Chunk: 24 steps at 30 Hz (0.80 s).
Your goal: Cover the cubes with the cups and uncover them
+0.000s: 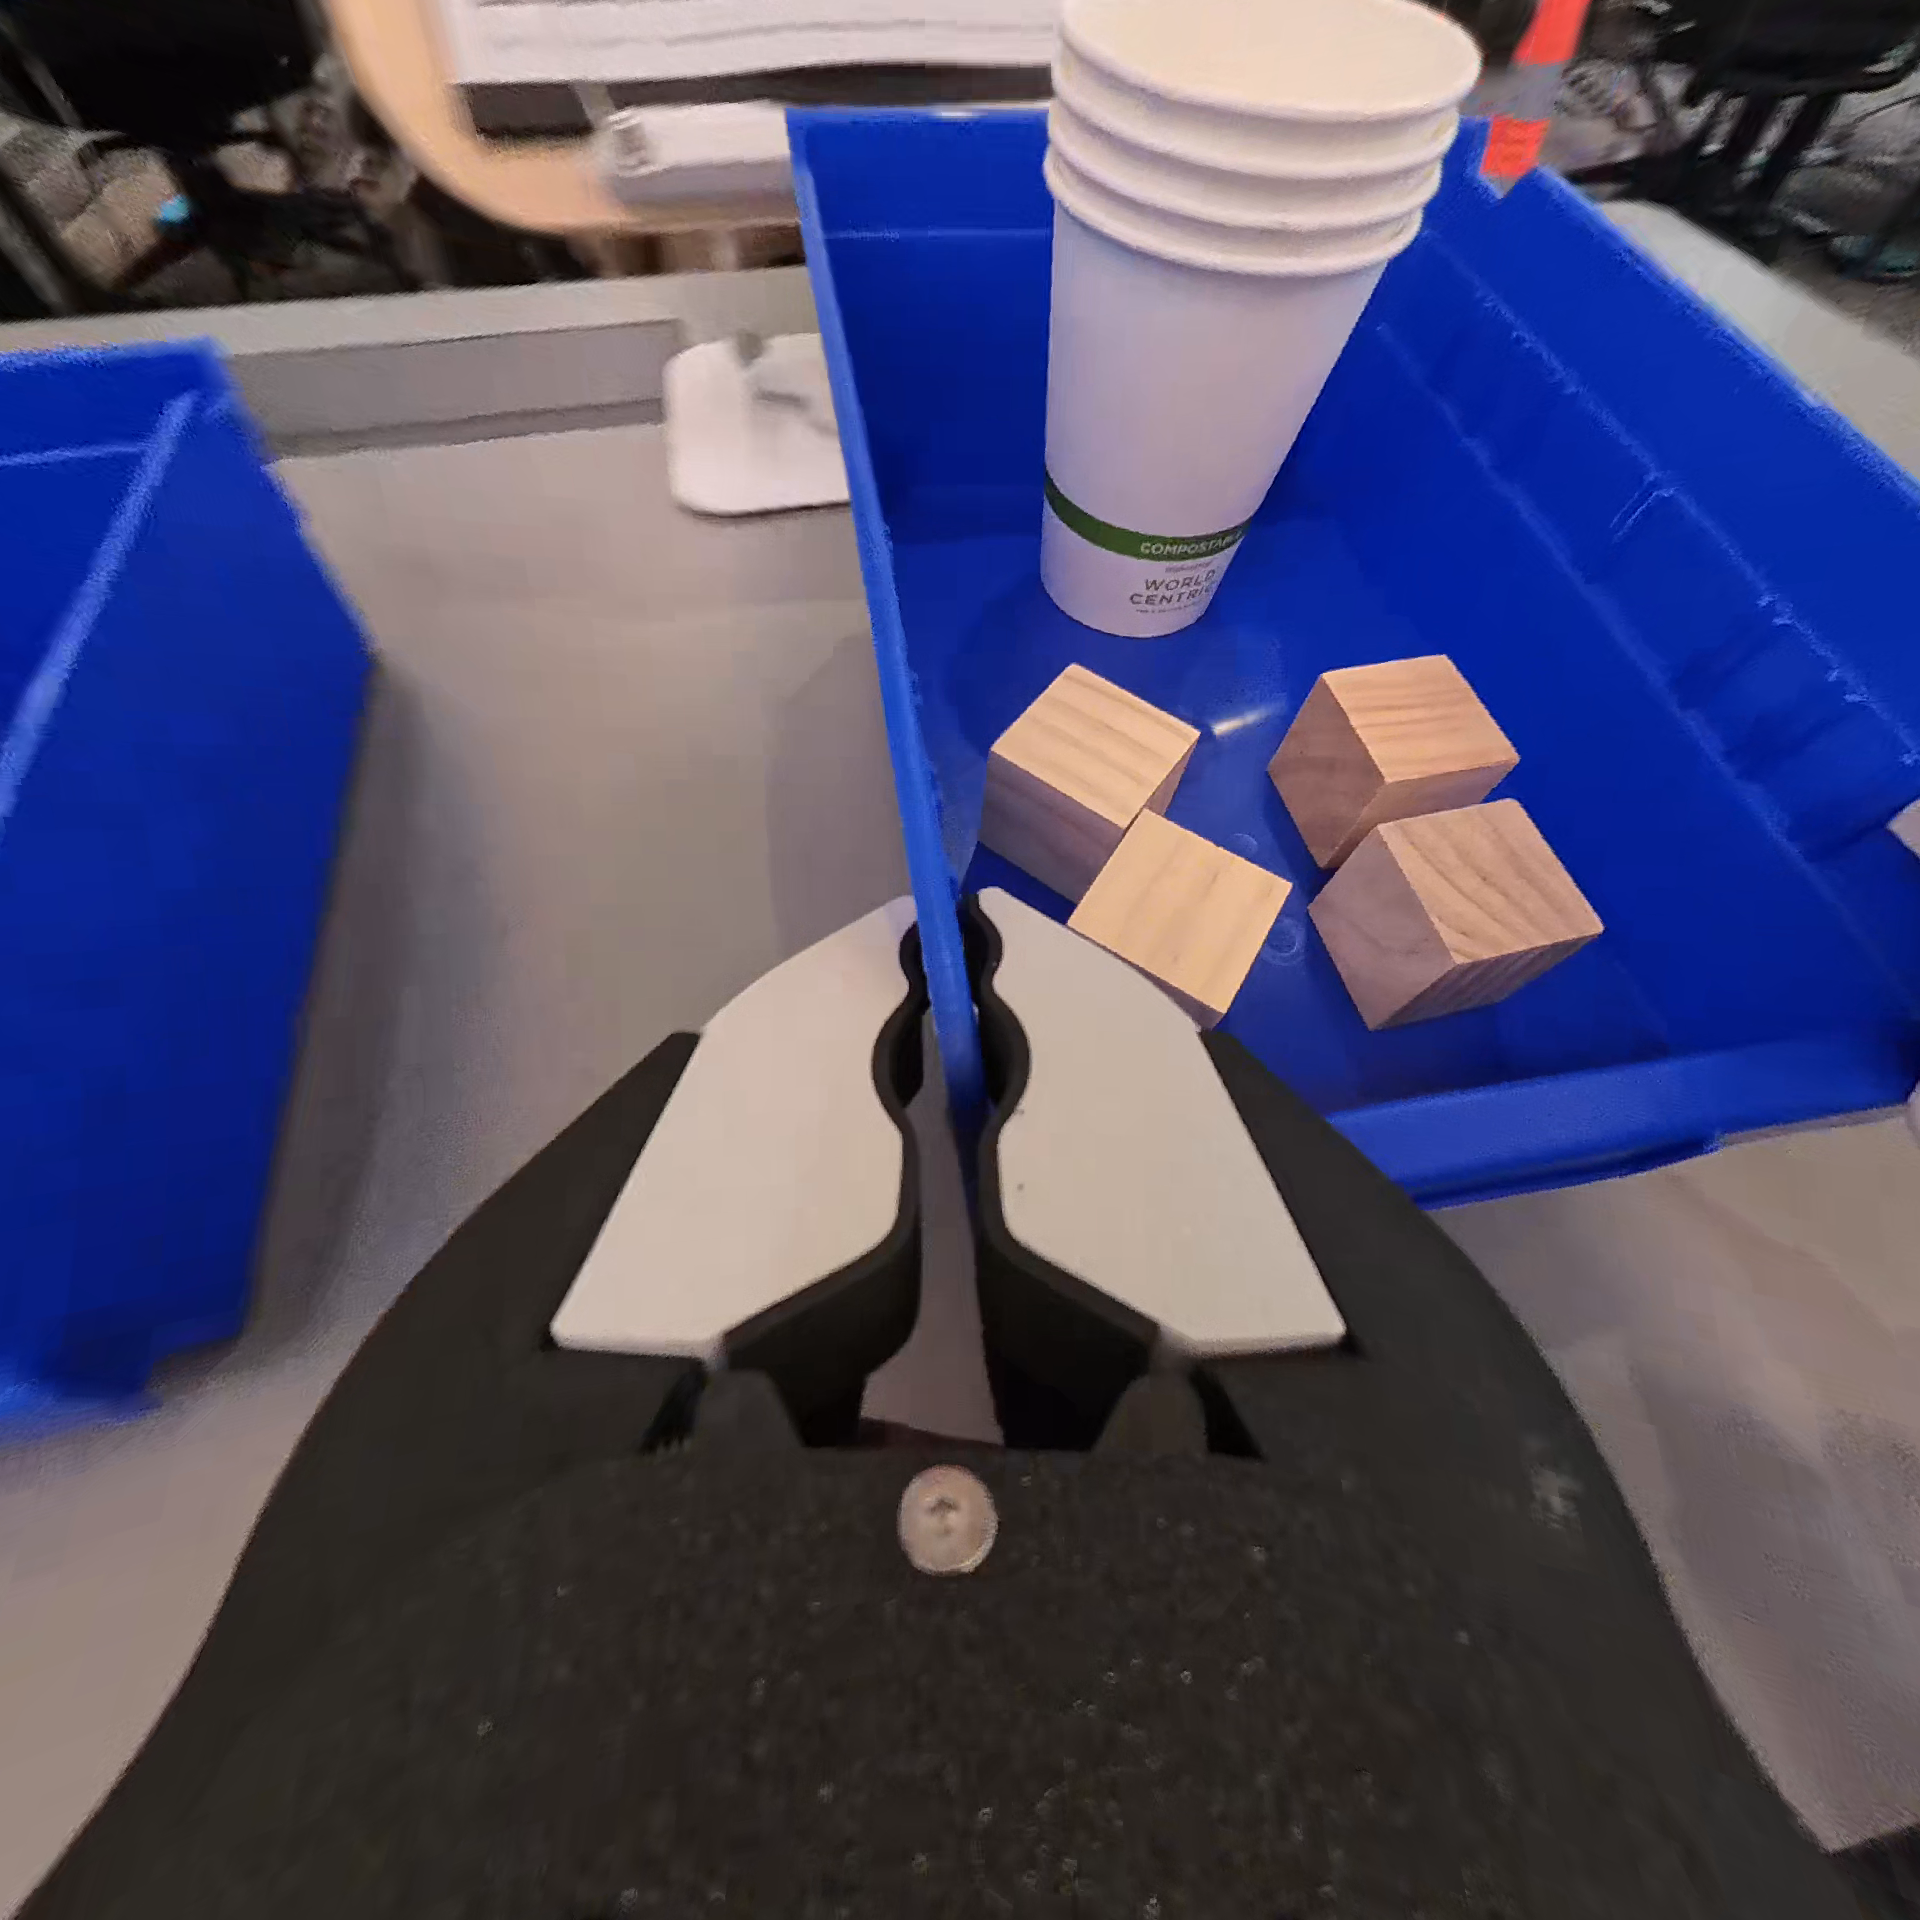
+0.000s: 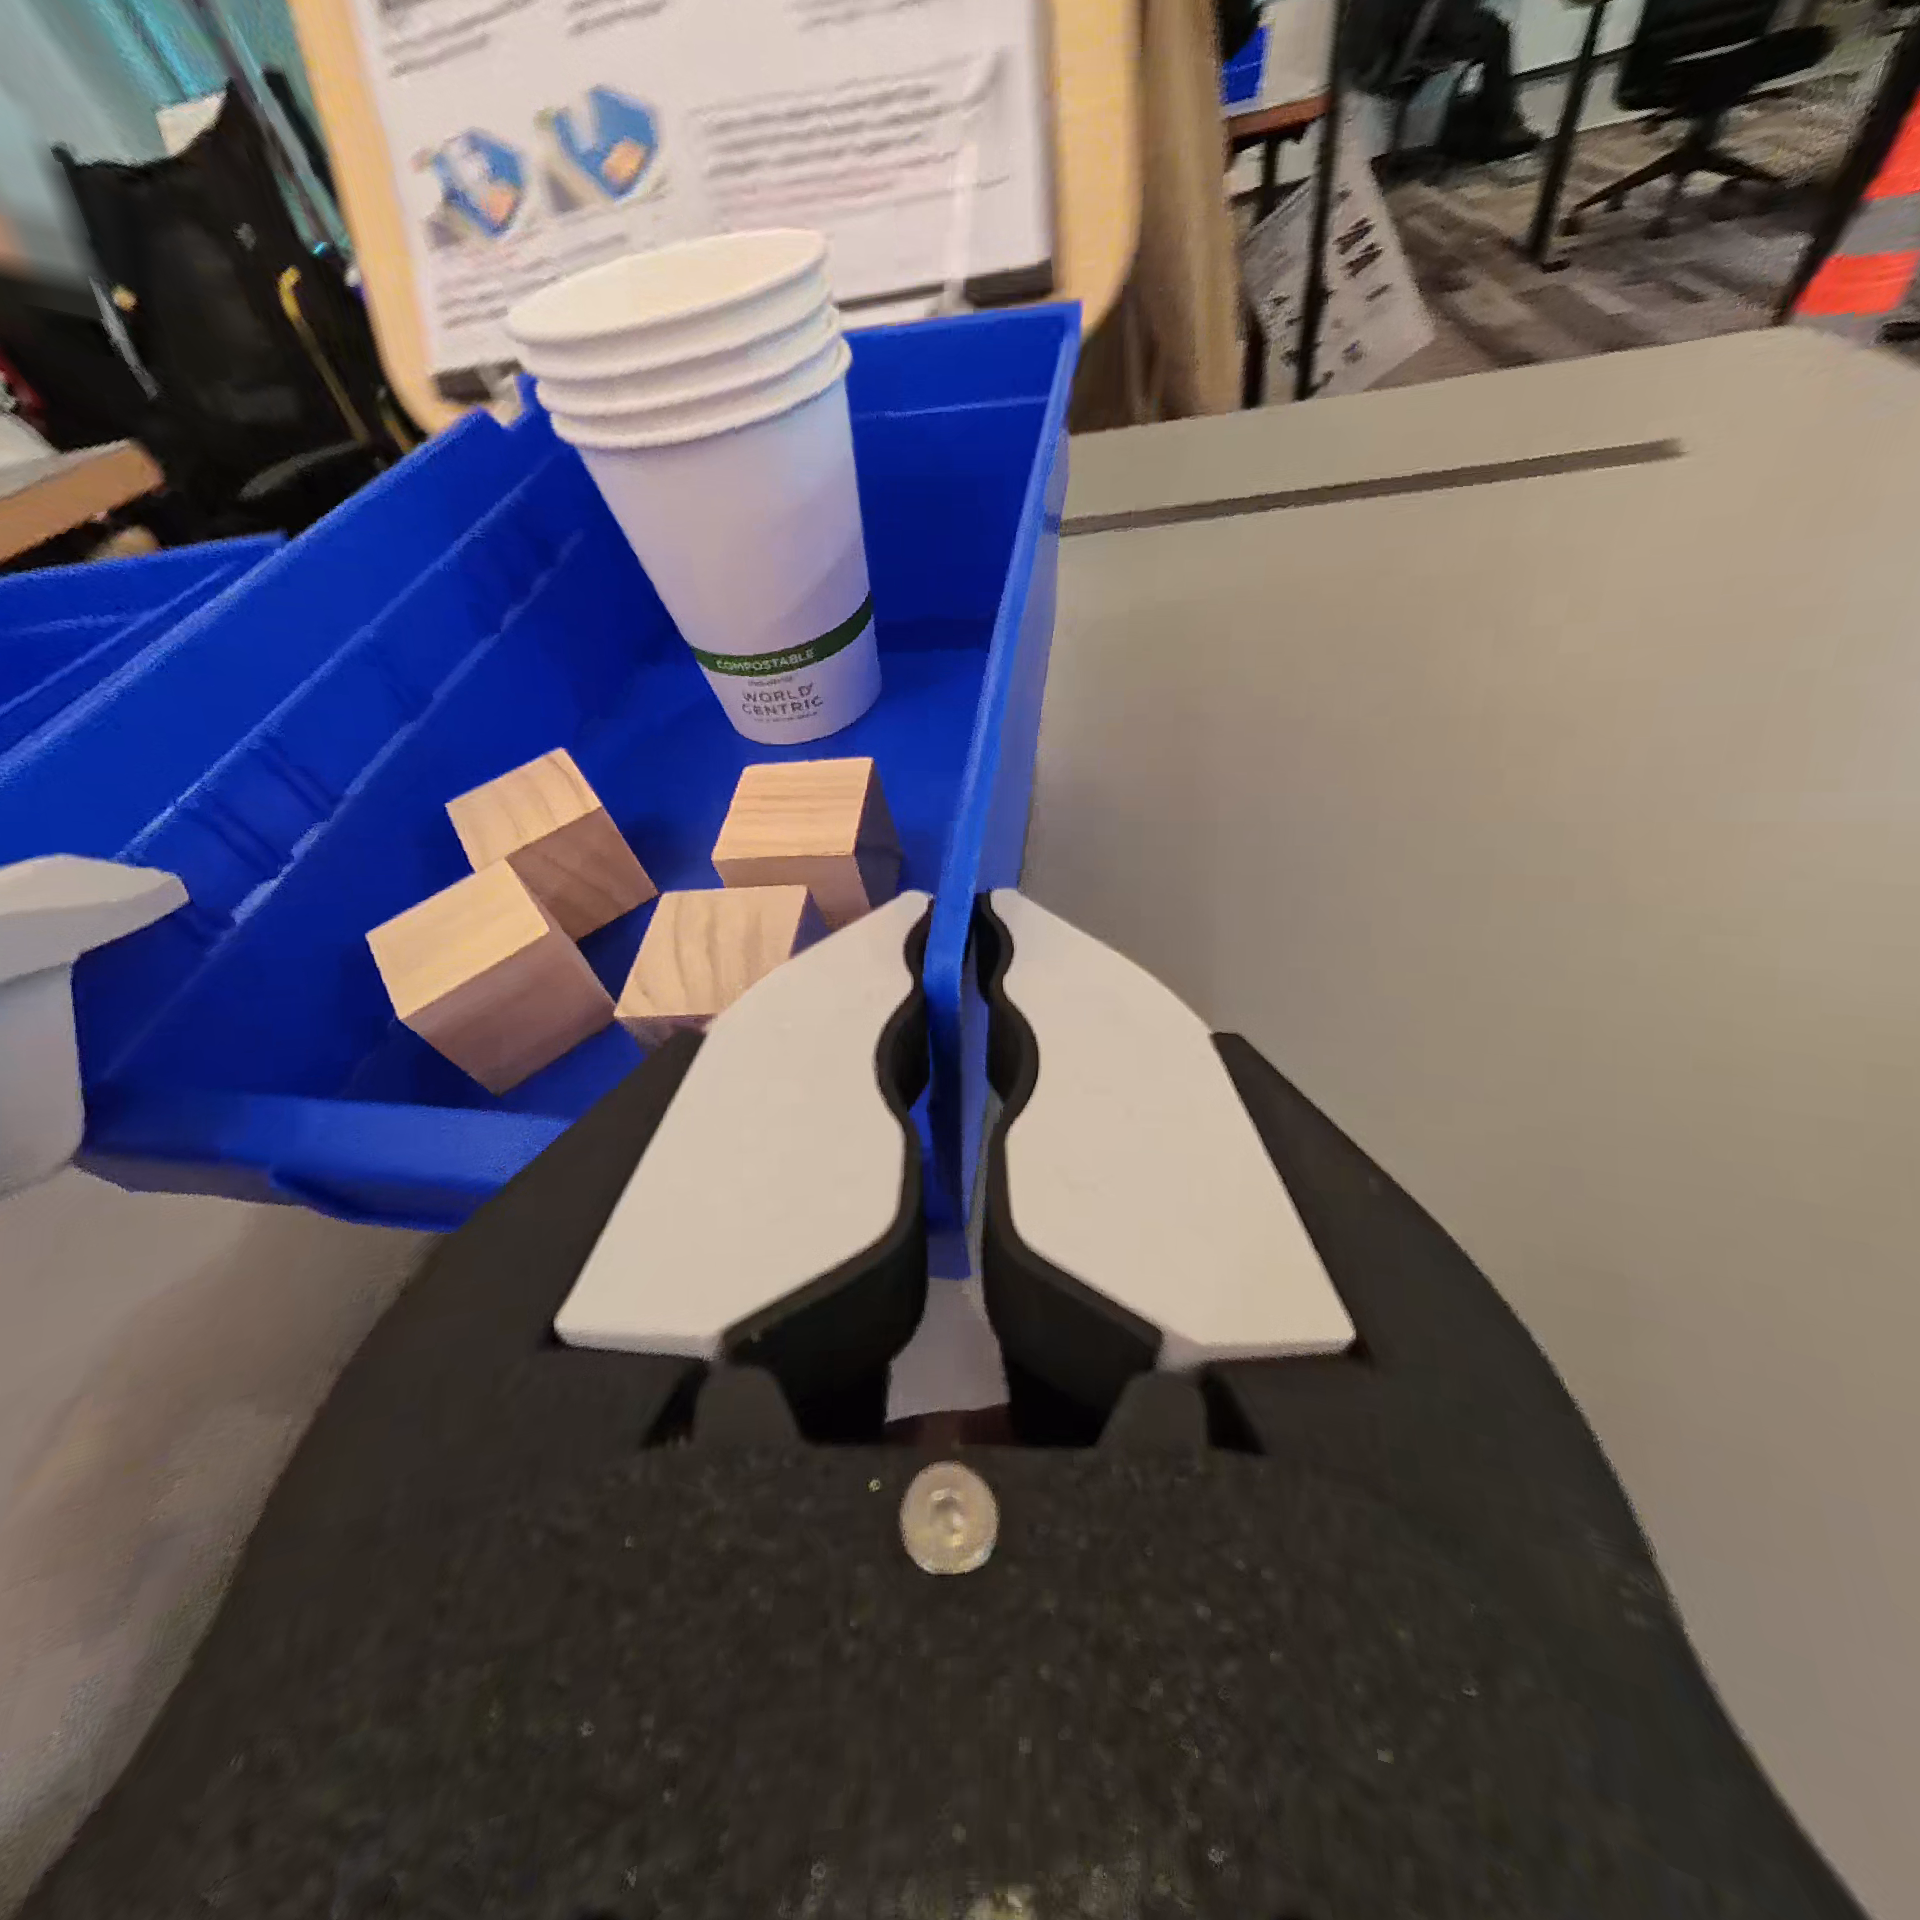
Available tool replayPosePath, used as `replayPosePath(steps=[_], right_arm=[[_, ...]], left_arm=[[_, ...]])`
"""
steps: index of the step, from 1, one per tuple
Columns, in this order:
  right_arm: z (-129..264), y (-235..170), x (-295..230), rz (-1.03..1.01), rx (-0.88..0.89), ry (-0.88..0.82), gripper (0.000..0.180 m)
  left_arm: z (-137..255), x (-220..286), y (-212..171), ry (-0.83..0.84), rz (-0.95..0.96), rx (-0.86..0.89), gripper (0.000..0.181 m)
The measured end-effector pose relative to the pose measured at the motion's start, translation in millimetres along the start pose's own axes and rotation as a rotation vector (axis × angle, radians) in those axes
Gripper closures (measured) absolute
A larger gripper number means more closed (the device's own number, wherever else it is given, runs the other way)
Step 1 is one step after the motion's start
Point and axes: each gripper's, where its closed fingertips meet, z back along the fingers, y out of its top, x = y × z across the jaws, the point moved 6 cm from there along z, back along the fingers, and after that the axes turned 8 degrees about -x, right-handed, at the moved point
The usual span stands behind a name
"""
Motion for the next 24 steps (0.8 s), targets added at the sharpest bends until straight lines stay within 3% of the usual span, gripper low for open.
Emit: replayPosePath(steps=[4,10,12,14,16,19,22,24], right_arm=[[-24.8,-17.7,-48.3,0.007,-0.067,0.068,0.174],[-33.4,-19.8,-64.1,0.014,-0.075,0.063,0.173],[-35.9,-20.7,-65.8,0.047,-0.072,0.101,0.171],[-32.9,-21.4,-65.0,0.042,-0.104,0.159,0.129],[-17.5,-19.9,-59.5,0.046,-0.072,0.221,0.119],[13.1,-20.2,-51.3,0.05,0.003,0.294,0.117],[36.1,-22.0,-48.9,0.058,0.076,0.347,0.126],[40.7,-22.8,-51.6,0.058,0.076,0.374,0.131]], left_arm=[[9.3,-53.9,-20.8,0.071,0.04,-0.043,0.177],[6.9,-71.2,-39.5,0.08,0.064,-0.034,0.176],[6.5,-69.5,-40.8,0.07,0.032,-0.03,0.159],[19.5,-70.3,-43.3,0.052,0.022,0.008,0.133],[44.2,-77.2,-47.0,0.006,0.023,0.011,0.132],[89.3,-122.2,-53.7,0.102,0.065,0.039,0.143],[116.7,-189.0,-56.6,0.234,0.151,0.074,0.129],[113.9,-240.2,-60.7,0.329,0.22,0.051,0.121]])
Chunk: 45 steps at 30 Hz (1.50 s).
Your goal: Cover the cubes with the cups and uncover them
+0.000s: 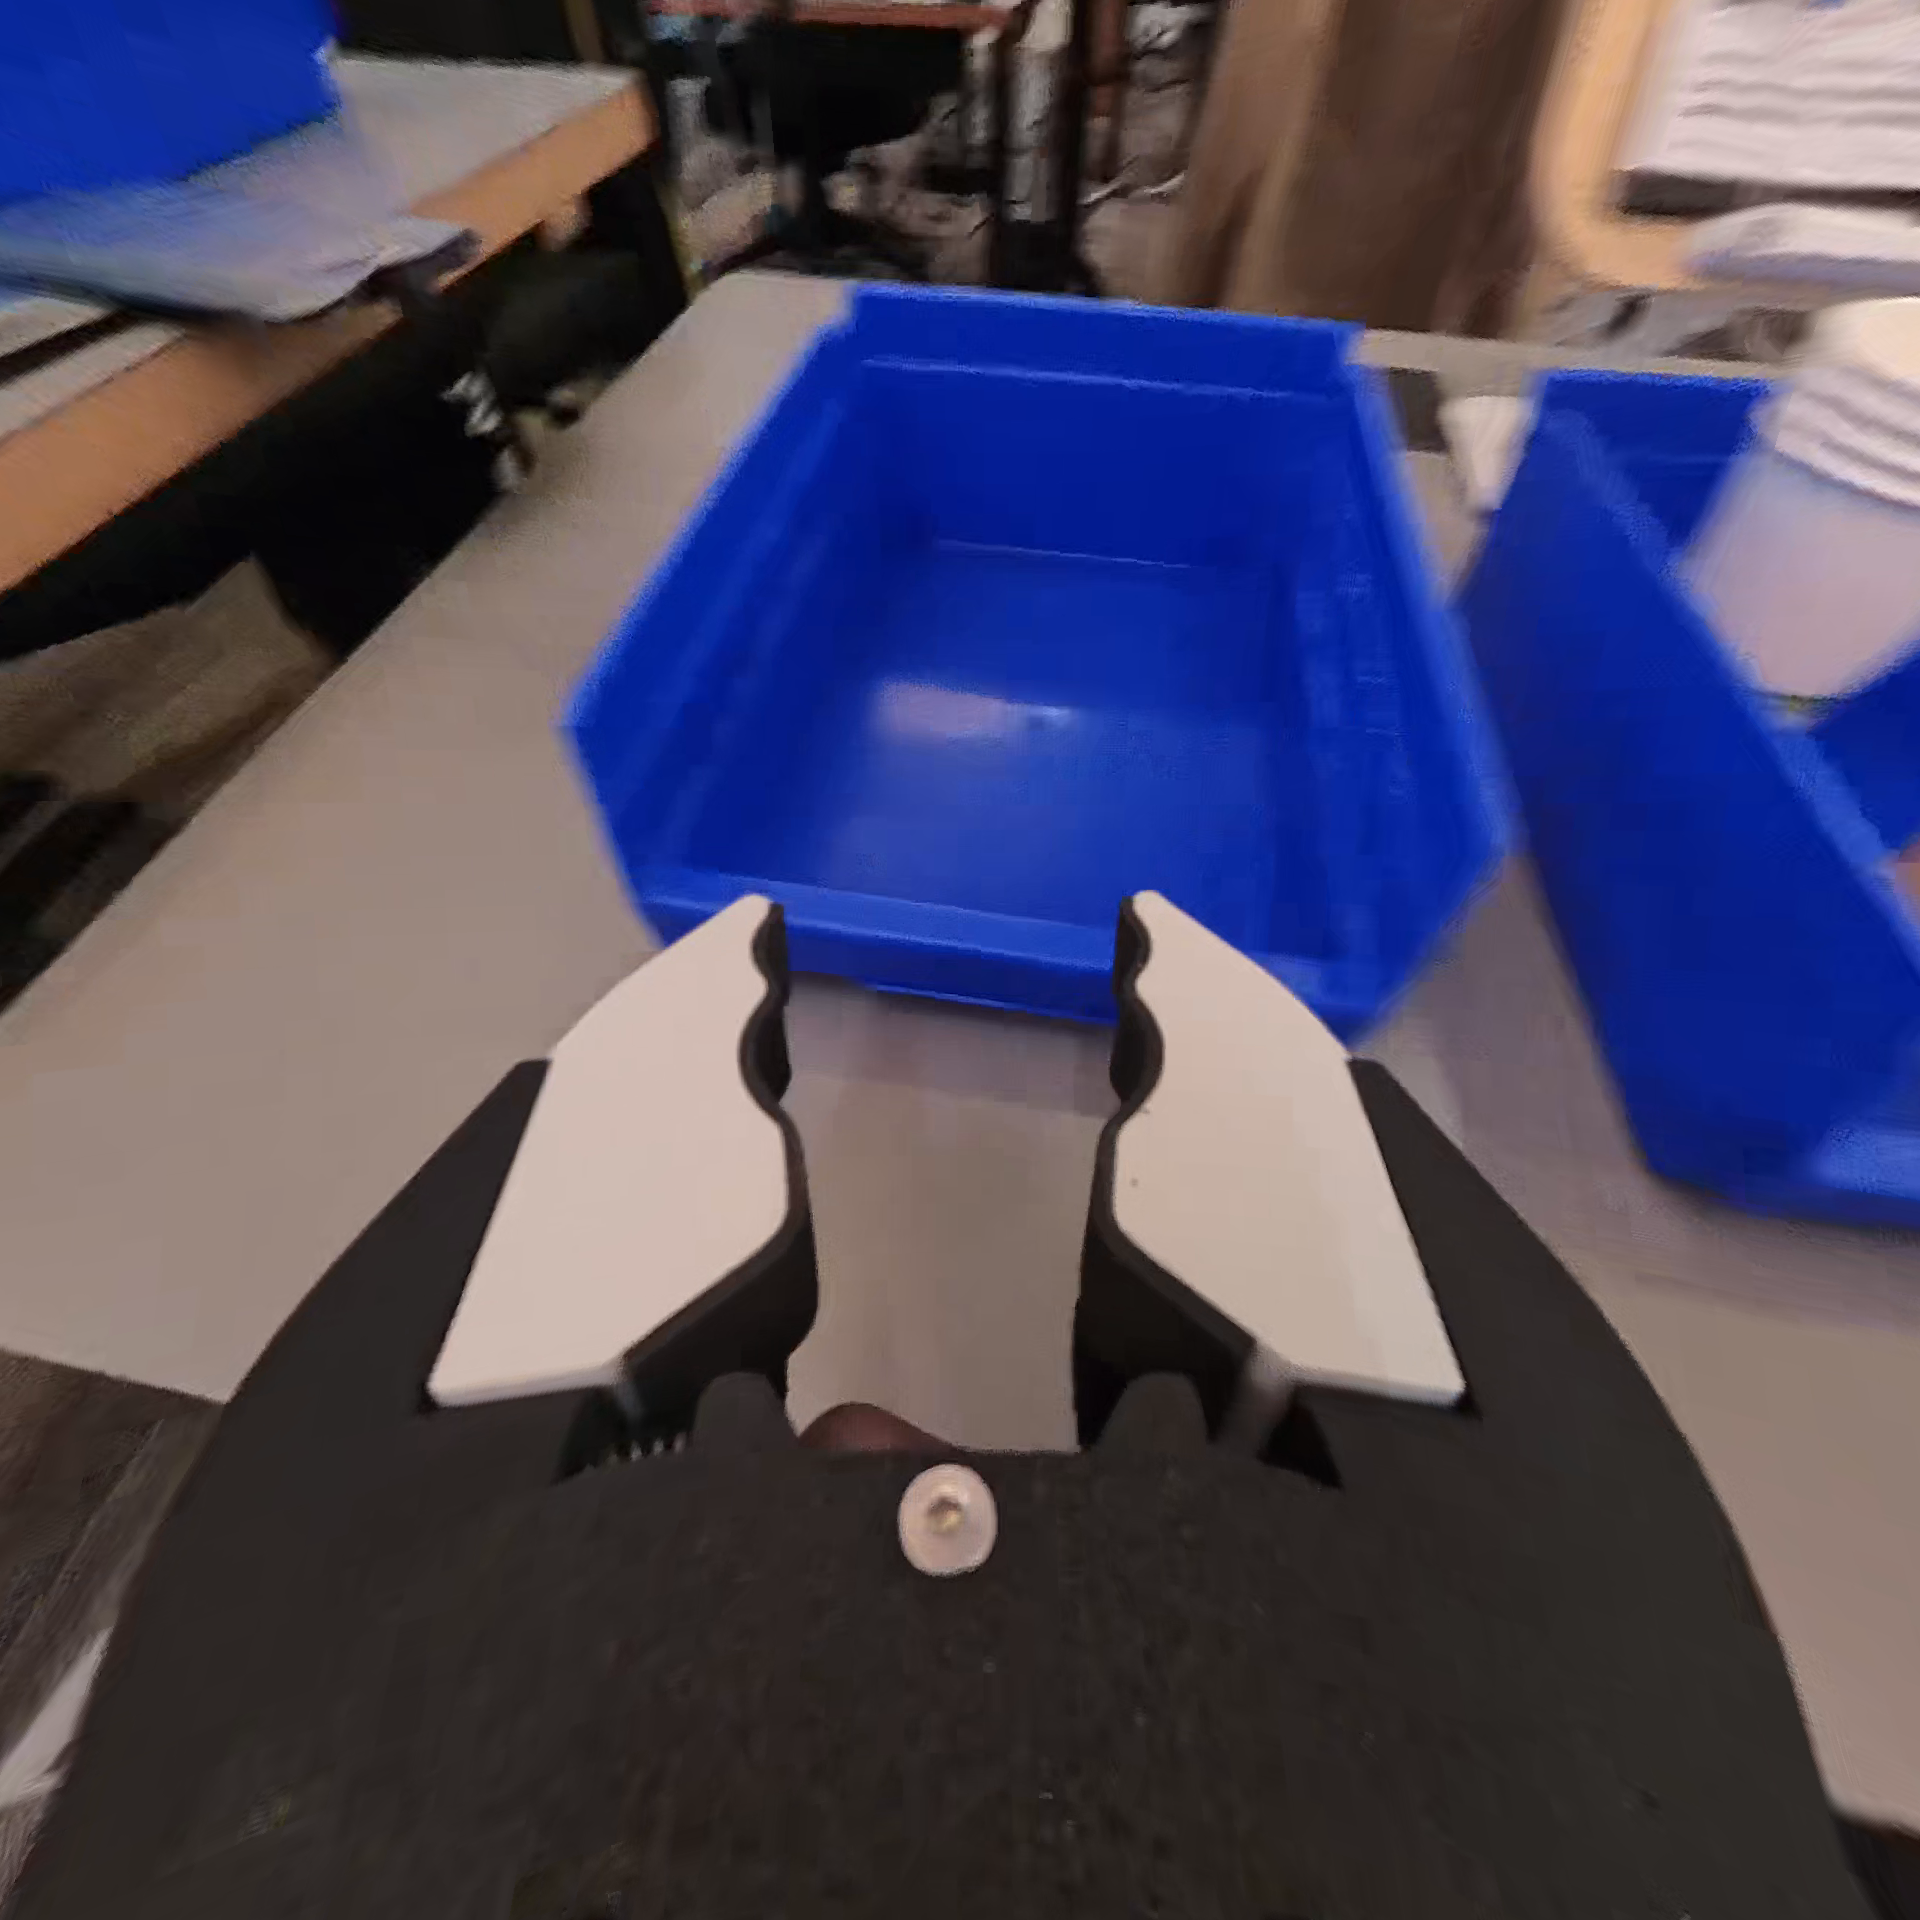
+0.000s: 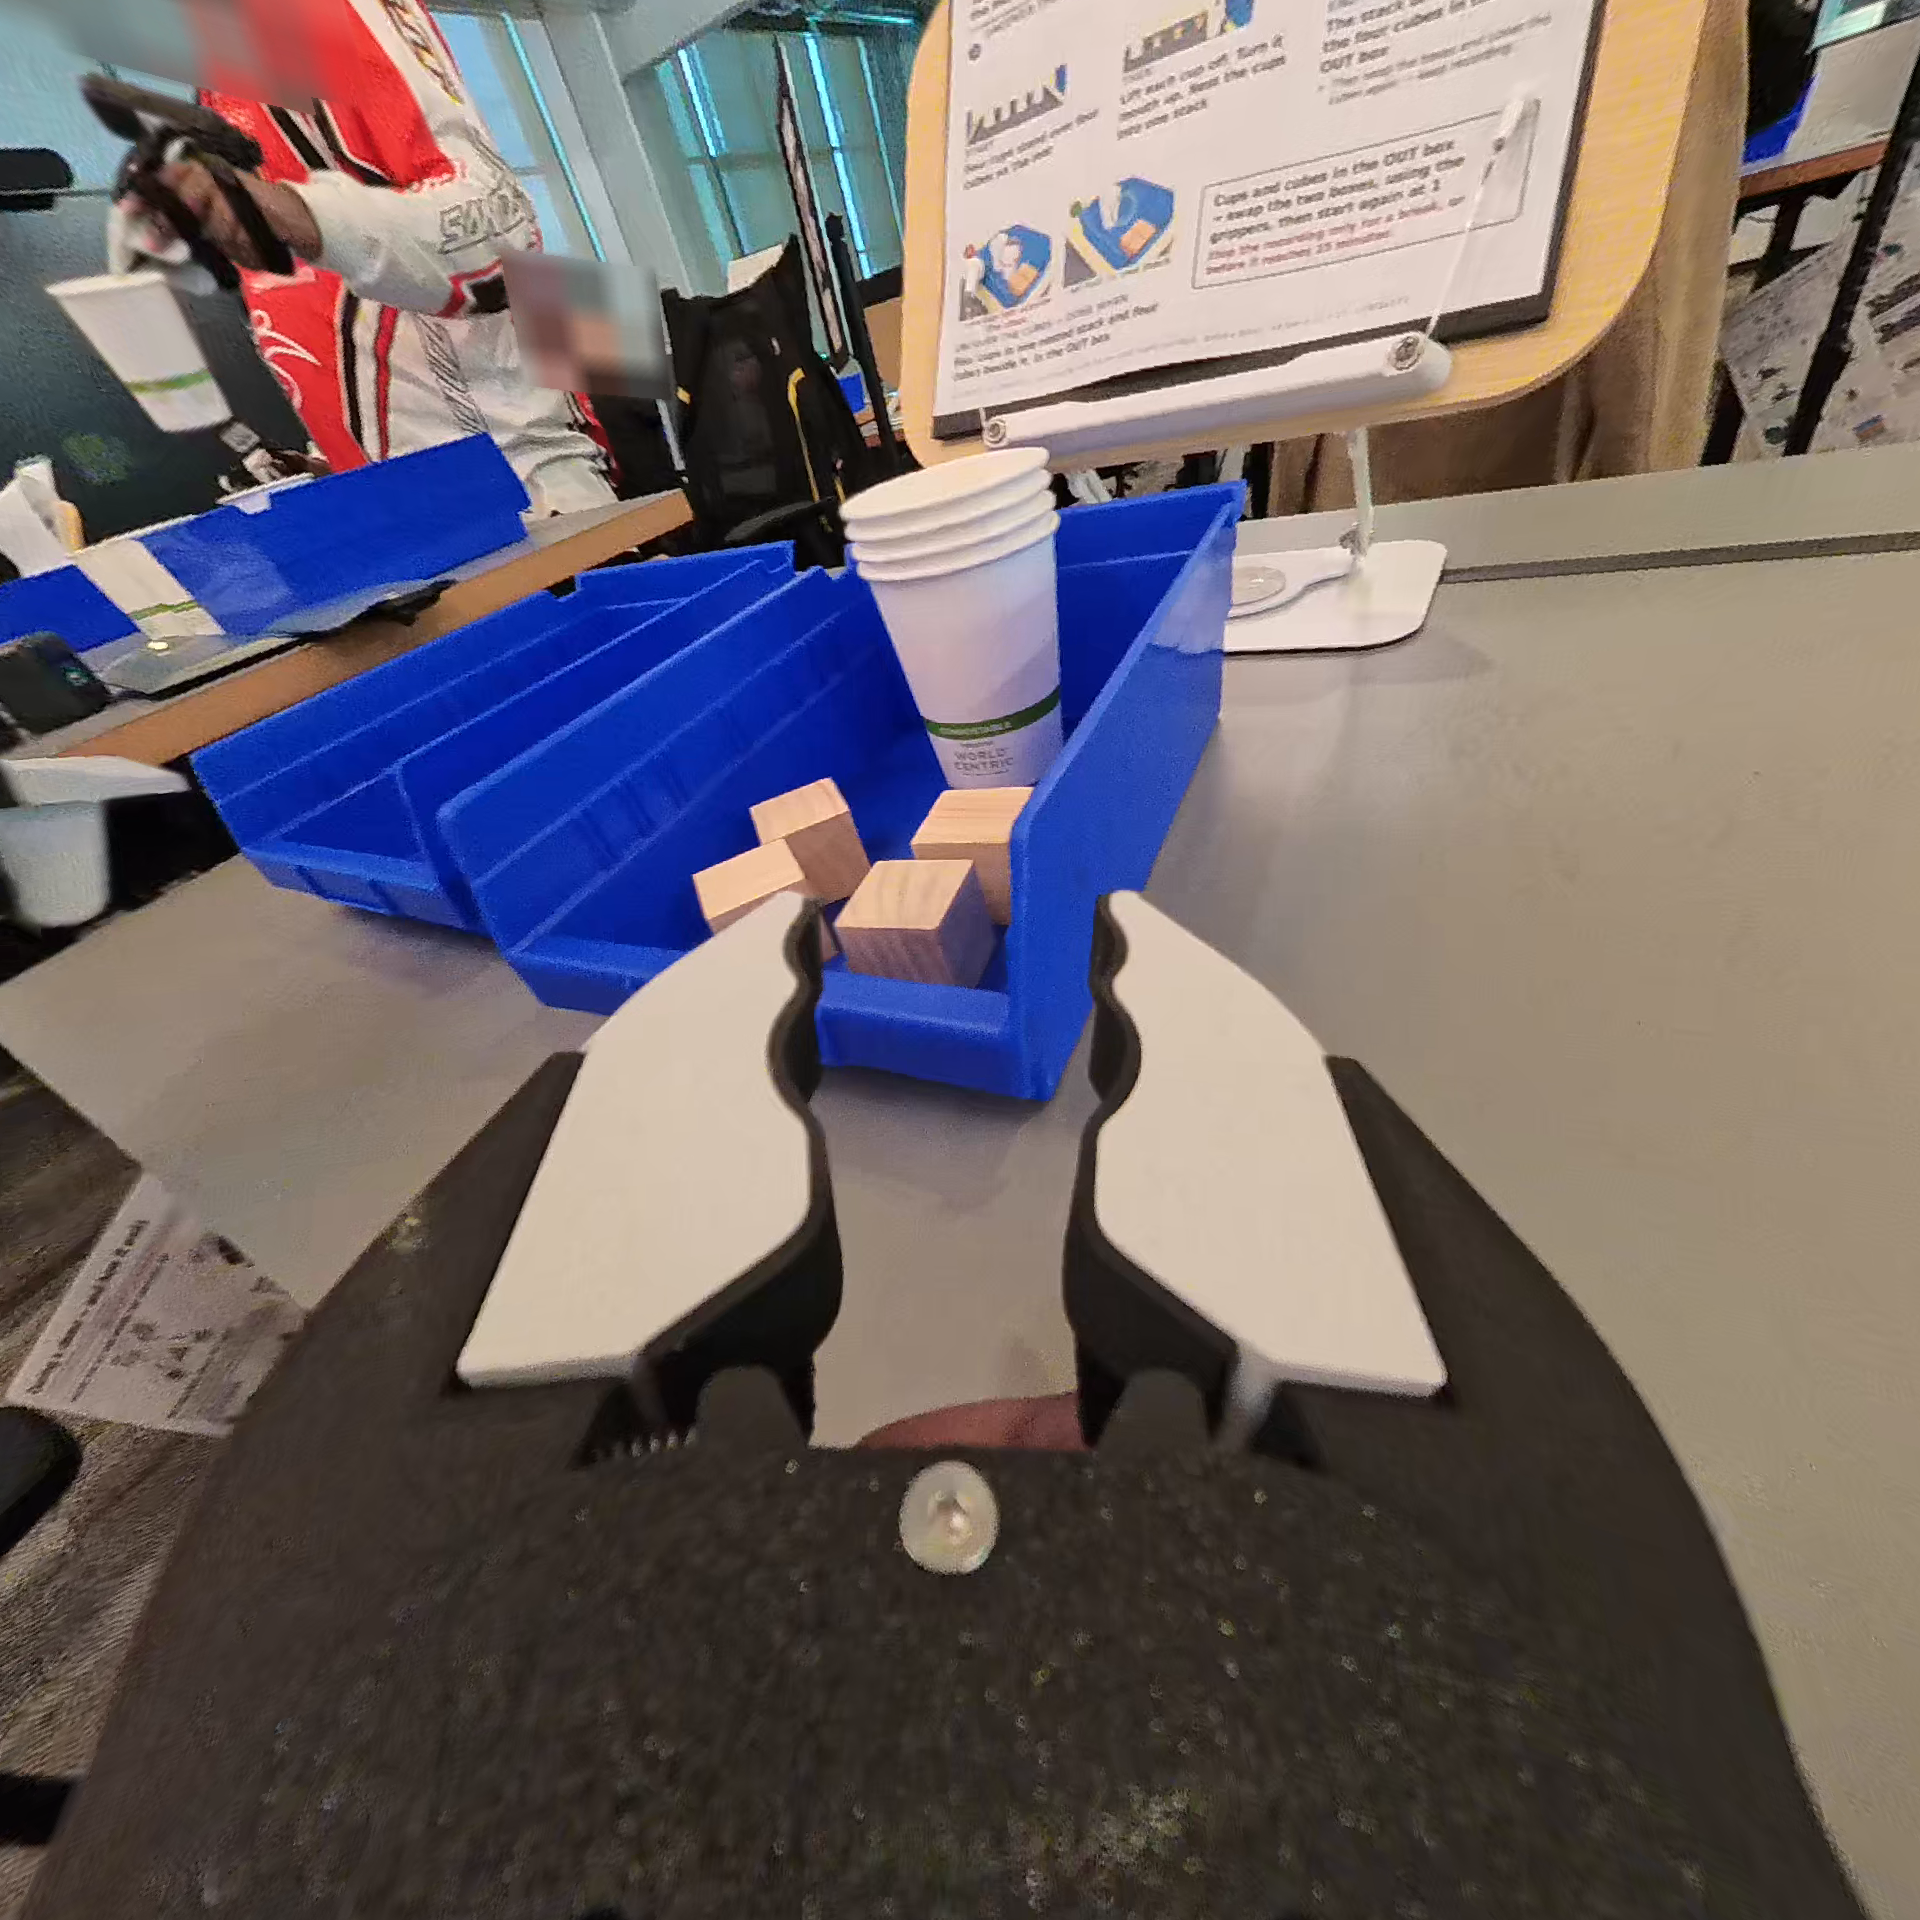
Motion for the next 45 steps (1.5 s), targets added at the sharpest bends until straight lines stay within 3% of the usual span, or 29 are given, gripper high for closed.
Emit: replayPosePath(steps=[5,10,12,14,16,29,35,38,40,45], right_arm=[[-14.1,-7.0,-16.5,0.029,-0.061,0.097,0.135],[-23.6,-17.0,-28.1,0.035,-0.105,0.148,0.137],[-28.2,-20.6,-32.2,0.036,-0.129,0.162,0.137],[-31.5,-23.6,-38.3,0.043,-0.153,0.173,0.138],[-35.0,-25.6,-47.8,0.053,-0.168,0.187,0.138],[-95.4,-34.0,-169.3,0.158,-0.193,0.177,0.125],[-113.3,-44.4,-201.1,0.125,-0.213,0.194,0.122],[-115.5,-49.0,-206.1,0.135,-0.238,0.238,0.145],[-111.5,-42.9,-200.1,0.14,-0.233,0.165,0.168],[-95.1,-20.1,-198.8,0.188,-0.101,0.109,0.175]], left_arm=[[-70.0,-59.6,8.9,0.029,0.071,-0.118,0.112],[-110.4,-75.9,18.8,-0.015,0.078,-0.15,0.112],[-119.0,-75.1,22.2,-0.037,0.054,-0.152,0.125],[-118.7,-76.8,23.9,-0.039,0.074,-0.147,0.158],[-113.9,-73.5,20.8,-0.113,0.084,-0.163,0.175],[-1.0,-57.4,-48.4,0.017,0.139,-0.123,0.175],[42.4,-43.1,-75.7,-0.015,0.161,-0.103,0.174],[56.1,-30.6,-84.4,-0.018,0.149,-0.076,0.174],[66.1,-23.7,-88.6,0.05,0.121,-0.037,0.176],[96.9,-2.8,-86.2,0.126,0.091,0.122,0.175]])
